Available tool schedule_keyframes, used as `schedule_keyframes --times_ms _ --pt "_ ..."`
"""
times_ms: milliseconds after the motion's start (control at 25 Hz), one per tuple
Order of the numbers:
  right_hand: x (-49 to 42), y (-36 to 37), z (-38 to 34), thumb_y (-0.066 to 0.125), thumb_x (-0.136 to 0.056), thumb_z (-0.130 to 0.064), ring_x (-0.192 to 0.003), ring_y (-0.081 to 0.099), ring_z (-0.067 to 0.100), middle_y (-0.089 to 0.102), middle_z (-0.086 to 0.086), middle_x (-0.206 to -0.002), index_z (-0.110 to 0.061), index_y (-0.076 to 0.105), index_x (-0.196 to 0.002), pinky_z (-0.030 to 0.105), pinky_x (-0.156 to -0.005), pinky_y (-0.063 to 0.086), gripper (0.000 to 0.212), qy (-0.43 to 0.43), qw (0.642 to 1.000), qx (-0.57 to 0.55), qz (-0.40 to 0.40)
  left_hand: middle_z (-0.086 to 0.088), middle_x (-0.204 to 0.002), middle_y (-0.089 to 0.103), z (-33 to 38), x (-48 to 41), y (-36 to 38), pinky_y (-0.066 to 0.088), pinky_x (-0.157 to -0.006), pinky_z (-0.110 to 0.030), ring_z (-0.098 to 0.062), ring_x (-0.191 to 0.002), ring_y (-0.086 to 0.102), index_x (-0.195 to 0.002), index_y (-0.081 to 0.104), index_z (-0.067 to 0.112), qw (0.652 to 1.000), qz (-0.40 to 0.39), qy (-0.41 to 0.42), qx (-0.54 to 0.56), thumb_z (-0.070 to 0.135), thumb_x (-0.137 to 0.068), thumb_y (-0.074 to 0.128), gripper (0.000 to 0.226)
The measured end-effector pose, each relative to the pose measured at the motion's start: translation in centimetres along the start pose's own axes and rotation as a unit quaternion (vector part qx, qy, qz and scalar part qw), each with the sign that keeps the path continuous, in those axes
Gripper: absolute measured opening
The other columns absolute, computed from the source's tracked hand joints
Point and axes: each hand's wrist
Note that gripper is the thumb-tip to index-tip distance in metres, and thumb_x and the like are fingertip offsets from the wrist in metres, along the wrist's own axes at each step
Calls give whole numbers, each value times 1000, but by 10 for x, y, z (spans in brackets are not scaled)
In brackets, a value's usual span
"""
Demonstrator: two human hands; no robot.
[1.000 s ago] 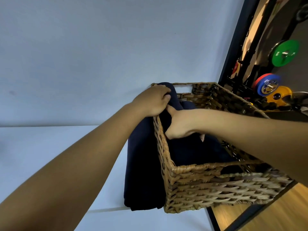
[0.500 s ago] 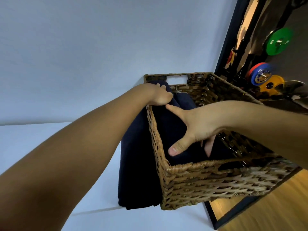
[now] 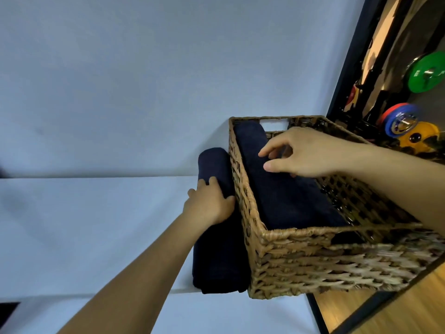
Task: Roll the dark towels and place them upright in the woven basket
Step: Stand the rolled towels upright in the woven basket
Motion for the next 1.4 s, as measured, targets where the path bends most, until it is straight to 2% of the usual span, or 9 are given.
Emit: schedule_keyframes --times_ms 240,400,600,760,1040,1120,1200,1280,1400 --pt "-13 3 11 71 -86 -30 -84 69 15 68 -4 -95 -29 71 -100 28 -67 61 14 33 986 -151 64 -9 -150 36 -12 -12 -7 45 -101 -48 -35 -127 46 -154 -7 32 929 -143 -90 330 39 -67 80 123" --pt "-16 12 10 72 -86 -31 -82 66 12 67 -7 -94 -30 71 -99 23 -66 56 13 26 988 -140 62 -6 -130 53 -29 -9 -3 53 -93 -46 -29 -111 58 -148 20 28 868 -128 -88 471 27 -57 82 110" --pt "-22 16 -1 70 -84 -43 -90 66 10 70 -7 -96 -29 72 -96 22 -71 53 18 26 980 -176 93 -13 -103 74 -44 13 -3 55 -80 -37 -27 -89 71 -114 67 8 687 -164 -125 697 28 -76 71 43" --pt "-34 25 -26 72 -79 -50 -92 66 12 70 -3 -97 -28 71 -97 29 -81 54 29 26 947 -284 145 -17 -117 69 -25 26 -40 50 -96 -43 -31 -105 67 -124 64 4 655 -142 -8 743 28 -72 71 58" --pt "-22 -9 -54 63 -83 -56 -97 72 19 75 2 -104 -17 77 -105 31 -87 57 47 6 756 -654 24 -18 -105 72 53 32 -124 56 -81 -31 -27 -92 72 -103 73 0 608 -113 143 773 42 -94 50 49" --pt "-12 -29 -43 52 -93 -45 -74 73 13 76 0 -83 -16 81 -77 22 -65 57 44 -23 705 -703 86 -11 -90 76 86 18 -128 59 -69 -25 -20 -80 74 -97 72 7 647 -86 140 745 56 -100 32 63" --pt "3 -47 -24 48 -98 -37 -71 72 11 76 -1 -80 -14 77 -89 21 -62 56 38 -30 707 -694 134 -5 -114 71 110 8 -124 54 -93 -36 -20 -105 68 -117 64 21 798 -26 167 578 80 -88 22 78" --pt "17 -62 -2 51 -96 -35 -74 73 12 77 -1 -84 -13 69 -107 23 -64 56 30 21 780 -608 144 -2 -137 53 115 -7 -108 38 -109 -47 -23 -126 50 -124 57 28 923 30 200 327 78 -88 20 72" --pt "23 -76 35 70 -75 -56 -81 73 24 75 5 -99 -17 65 -116 31 -71 56 57 186 928 -305 110 4 -158 29 107 -15 -75 14 -118 -54 -21 -147 20 -142 44 37 948 13 316 -44 53 -101 23 49"
Point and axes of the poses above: each hand's wrist, its own x-axis away from the middle knuckle, its own y-axis out of the palm, z = x × y
